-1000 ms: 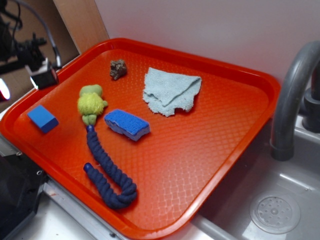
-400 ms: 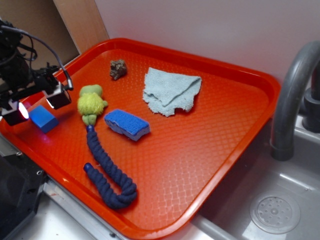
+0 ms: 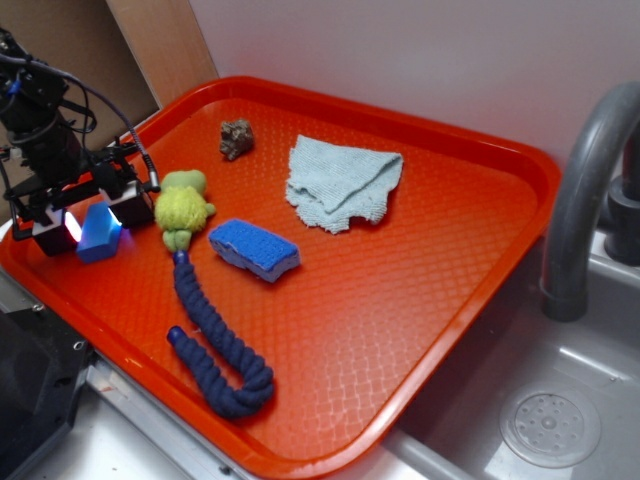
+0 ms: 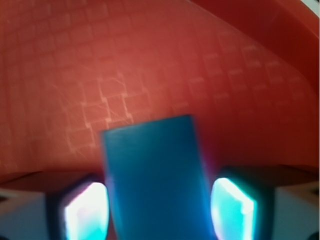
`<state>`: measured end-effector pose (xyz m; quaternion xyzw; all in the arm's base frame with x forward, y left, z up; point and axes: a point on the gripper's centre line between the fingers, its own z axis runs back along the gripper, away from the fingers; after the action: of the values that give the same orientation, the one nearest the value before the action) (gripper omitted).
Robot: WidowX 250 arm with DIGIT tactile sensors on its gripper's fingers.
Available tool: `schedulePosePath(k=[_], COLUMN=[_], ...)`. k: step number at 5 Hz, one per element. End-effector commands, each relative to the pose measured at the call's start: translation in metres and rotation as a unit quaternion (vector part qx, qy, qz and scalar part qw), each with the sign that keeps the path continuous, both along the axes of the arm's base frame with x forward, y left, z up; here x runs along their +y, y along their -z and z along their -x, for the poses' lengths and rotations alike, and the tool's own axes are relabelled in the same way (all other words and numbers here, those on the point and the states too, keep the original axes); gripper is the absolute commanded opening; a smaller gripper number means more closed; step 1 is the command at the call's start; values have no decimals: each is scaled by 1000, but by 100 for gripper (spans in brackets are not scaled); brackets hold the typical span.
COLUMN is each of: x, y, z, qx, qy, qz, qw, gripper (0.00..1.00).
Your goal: Grab the blue block.
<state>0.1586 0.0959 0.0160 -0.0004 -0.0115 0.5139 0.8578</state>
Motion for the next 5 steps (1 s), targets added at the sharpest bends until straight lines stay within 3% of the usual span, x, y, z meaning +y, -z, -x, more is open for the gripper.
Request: schedulePosePath(k=[1, 2, 3, 4, 5], x=[-1, -31, -71, -122, -159], y=[-14, -63, -107, -151, -180], z=[-3, -34, -49, -50, -49], qx=[46, 49, 32, 10, -24], qy=[110, 232, 350, 464, 570], qz=[-34, -59, -73, -63, -35], qw=[992, 970, 933, 883, 820], gripper=[0, 0, 0, 0, 0])
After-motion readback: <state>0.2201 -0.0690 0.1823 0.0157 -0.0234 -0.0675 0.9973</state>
